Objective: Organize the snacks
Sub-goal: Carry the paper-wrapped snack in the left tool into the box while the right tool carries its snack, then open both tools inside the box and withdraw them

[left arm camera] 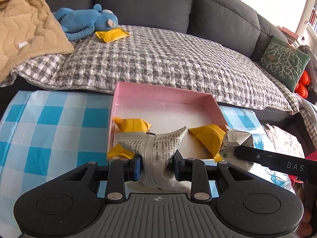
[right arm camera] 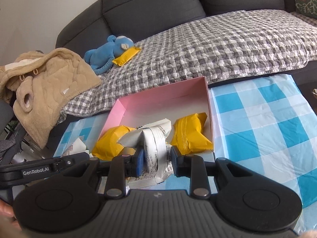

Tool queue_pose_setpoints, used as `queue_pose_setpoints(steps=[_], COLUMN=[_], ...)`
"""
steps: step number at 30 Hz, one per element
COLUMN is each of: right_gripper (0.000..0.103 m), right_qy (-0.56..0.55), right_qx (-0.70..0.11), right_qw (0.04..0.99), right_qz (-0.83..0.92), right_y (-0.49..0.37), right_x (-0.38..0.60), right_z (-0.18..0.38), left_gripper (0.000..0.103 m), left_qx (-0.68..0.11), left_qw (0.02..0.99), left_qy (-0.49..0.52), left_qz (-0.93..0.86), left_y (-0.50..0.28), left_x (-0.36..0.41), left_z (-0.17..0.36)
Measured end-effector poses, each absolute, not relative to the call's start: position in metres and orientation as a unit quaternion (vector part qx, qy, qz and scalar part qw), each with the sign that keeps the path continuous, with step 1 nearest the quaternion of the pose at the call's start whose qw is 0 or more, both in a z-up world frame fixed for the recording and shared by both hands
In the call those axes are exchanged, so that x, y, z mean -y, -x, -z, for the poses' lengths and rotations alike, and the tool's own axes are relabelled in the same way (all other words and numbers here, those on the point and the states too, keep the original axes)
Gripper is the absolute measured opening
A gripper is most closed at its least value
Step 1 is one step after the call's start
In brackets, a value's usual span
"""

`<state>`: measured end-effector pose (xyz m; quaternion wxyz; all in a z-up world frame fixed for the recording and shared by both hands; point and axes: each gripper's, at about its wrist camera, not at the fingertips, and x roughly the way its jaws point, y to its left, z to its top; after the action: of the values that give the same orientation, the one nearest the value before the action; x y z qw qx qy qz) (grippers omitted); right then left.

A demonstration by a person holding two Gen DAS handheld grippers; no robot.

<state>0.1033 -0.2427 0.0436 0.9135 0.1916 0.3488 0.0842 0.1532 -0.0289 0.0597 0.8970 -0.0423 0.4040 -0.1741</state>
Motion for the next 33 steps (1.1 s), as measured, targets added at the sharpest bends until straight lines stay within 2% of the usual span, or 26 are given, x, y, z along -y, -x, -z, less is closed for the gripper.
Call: queue_pose_setpoints(steps=[12, 21, 23, 25, 26, 27, 30, 33], right_gripper=[0.025, 0.026, 0.027, 0.040, 0.044, 0.047, 0.048, 0.051], right_qy=[-0.177, -0.164, -0.175, -0.188, -0.191, -0.187, -0.190, -0.209], right_qx=[-0.376, -0.366, -0.360, -0.352, -0.346, -0.342, -0.334, -0.334], right_qw=[0.906, 0.914, 0.915, 0.915, 0.917, 0.919, 0.922, 0.918], right_qz=[-0.079, -0.056, -0.052, -0.055, -0.056, -0.055, -0.046, -0.048], right_y=[-0.145, -0.158, -0.158, -0.156, -0.154, -0.152, -0.147, -0.140], right_x=[0.231, 0.222, 0.224, 0.227, 0.228, 0.228, 0.233, 0.239], right_z=[-0.022, -0.013, -0.014, -0.019, -0.022, -0.026, -0.034, -0.039], left_gripper=[0.030, 0.031, 0.031, 0.033, 0.035, 0.042, 0.056, 0.061], left_qx=[-0.422, -0.408, -0.404, -0.397, -0.395, -0.392, -0.381, -0.374], left_qw=[0.889, 0.898, 0.900, 0.903, 0.904, 0.906, 0.913, 0.916], left_qy=[0.031, 0.017, 0.008, 0.011, 0.015, 0.020, 0.024, 0.020], left_qz=[0.172, 0.162, 0.162, 0.164, 0.162, 0.160, 0.144, 0.147], left_y=[-0.200, -0.215, -0.214, -0.213, -0.213, -0.212, -0.207, -0.198], left_x=[0.056, 0.063, 0.068, 0.067, 0.065, 0.063, 0.054, 0.044], left_z=[-0.031, -0.020, -0.022, -0.027, -0.029, -0.032, -0.041, -0.051])
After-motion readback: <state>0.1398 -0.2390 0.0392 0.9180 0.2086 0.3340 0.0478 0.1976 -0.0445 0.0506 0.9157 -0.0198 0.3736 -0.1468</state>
